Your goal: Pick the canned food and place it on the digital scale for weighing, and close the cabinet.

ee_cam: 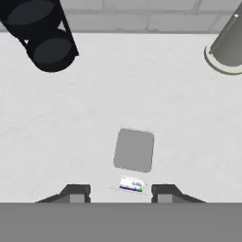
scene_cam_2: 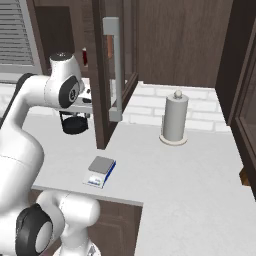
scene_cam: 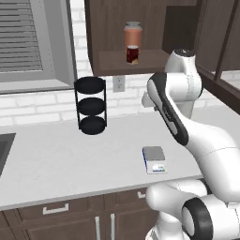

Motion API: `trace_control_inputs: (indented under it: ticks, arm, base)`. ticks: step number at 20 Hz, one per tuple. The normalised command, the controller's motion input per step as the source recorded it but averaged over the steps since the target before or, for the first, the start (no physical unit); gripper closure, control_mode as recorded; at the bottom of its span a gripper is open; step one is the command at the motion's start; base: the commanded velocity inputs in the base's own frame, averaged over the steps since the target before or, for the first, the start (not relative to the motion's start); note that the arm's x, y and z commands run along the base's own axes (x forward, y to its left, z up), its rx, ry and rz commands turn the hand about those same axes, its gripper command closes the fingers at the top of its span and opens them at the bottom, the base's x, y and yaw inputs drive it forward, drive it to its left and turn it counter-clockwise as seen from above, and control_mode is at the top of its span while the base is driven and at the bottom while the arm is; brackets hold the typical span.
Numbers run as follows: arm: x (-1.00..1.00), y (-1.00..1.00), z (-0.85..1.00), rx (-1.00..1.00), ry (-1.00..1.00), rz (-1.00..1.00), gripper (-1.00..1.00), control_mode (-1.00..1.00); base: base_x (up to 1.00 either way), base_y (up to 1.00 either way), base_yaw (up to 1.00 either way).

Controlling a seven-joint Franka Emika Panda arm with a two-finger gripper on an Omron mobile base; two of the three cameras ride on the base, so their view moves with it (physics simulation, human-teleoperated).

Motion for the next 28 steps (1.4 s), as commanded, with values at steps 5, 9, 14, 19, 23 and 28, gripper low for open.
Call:
trace_control_inputs:
  ticks: [5, 9, 14, 19, 23, 28]
  arm:
    - [-0.30, 0.07, 0.00, 0.00, -0.05, 0.01, -1.00, -1.00]
    - [-0.64, 0.14, 0.13, -0.04, -0.25, 0.00, -1.00, -1.00]
    - [-0.40, 0.10, 0.56, -0.04, -0.27, 0.00, -1.00, -1.00]
    - [-0.29, 0.01, 0.81, -0.01, -0.19, 0.00, -1.00, -1.00]
    - [-0.20, 0.02, 0.85, 0.00, -0.18, 0.00, -1.00, -1.00]
    - [-0.04, 0.04, 0.72, 0.00, -0.18, 0.00, -1.00, -1.00]
  base:
    - [0.00, 0.00, 0.00]
    - [0.00, 0.00, 0.00]
    - [0.00, 0.00, 0.00]
    - [0.00, 0.00, 0.00]
    - [0.00, 0.00, 0.00]
    - [0.00, 0.00, 0.00]
